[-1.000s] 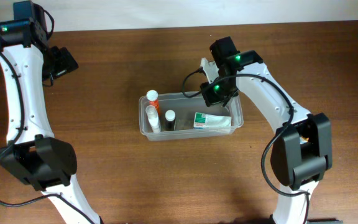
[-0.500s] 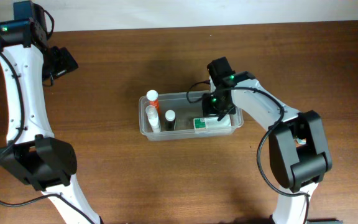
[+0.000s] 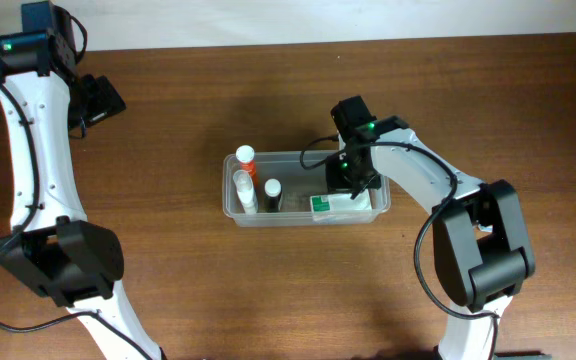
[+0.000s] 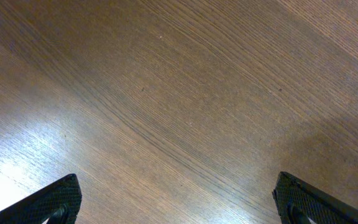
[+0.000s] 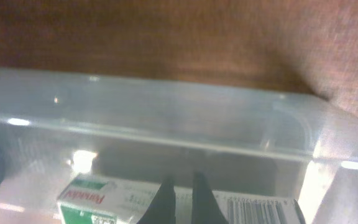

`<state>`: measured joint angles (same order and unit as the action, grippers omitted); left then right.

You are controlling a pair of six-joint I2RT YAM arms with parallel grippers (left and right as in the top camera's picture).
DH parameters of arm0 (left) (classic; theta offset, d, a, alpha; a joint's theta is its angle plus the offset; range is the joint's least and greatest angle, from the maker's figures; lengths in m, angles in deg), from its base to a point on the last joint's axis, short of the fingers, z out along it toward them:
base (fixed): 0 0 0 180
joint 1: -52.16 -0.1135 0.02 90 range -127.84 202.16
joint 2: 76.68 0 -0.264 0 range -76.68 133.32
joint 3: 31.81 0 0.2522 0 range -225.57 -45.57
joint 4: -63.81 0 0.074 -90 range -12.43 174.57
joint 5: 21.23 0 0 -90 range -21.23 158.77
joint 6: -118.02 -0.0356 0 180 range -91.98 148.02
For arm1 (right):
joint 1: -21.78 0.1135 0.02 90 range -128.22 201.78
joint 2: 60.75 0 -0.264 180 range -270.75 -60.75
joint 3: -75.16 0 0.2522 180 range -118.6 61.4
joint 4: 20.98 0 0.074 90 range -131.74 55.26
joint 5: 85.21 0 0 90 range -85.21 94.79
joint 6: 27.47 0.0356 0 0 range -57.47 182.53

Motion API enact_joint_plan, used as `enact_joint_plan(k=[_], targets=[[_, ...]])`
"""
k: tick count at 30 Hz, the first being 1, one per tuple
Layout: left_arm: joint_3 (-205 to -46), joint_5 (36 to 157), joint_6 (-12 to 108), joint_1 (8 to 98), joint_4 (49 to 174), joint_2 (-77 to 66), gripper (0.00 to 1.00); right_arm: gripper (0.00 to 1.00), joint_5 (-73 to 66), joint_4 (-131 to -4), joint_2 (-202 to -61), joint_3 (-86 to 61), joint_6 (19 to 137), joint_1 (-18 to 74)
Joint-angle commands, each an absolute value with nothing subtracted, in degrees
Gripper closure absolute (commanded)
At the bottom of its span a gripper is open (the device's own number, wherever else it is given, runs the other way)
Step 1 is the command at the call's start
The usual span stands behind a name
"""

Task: Pack container
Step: 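Lower the Panadol box flat into the container and release it, then move the right gripper to the yellow-capped bottle and descend on it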

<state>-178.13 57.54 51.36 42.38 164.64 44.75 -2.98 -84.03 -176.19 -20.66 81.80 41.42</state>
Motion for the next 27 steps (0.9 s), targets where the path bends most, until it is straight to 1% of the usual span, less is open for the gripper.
enact_joint_plan(k=[1,6,11,15,17,18,21,24,27], targets=[[-178.8,56.9,51.1,42.3,164.7,44.9,0.01,0.96,-2.6,-88.0,-176.2,-23.9,82.3,41.0],[-178.8,56.9,51.1,42.3,164.7,44.9,0.01,0.96,-1.9,-94.2,-176.2,-27.6,81.0,39.2],[-178.8,56.9,51.1,42.3,164.7,44.9,0.01,0.96,-2.4,-95.7,-176.2,-28.7,78.4,37.8],[-178.8,56.9,51.1,42.3,164.7,44.9,0.01,0.96,-4.0,-102.9,-175.8,-37.2,75.4,36.7],[-178.8,56.9,51.1,42.3,164.7,44.9,0.01,0.96,-3.9,-110.5,-175.4,-46.9,74.3,35.9],[-178.8,56.9,51.1,42.3,164.7,44.9,0.01,0.96,-4.0,-112.3,-175.4,-49.3,73.8,35.5],[-178.8,56.9,51.1,42.3,164.7,44.9,0.01,0.96,-0.8,-122.3,-175.4,-61.0,73.5,32.0],[-178.8,56.9,51.1,42.3,164.7,44.9,0.01,0.95,1.5,-127.9,-175.4,-65.4,73.5,27.0],[-178.8,56.9,51.1,42.3,164.7,44.9,0.01,0.86,3.0,-131.0,-175.4,-65.5,73.5,20.8]])
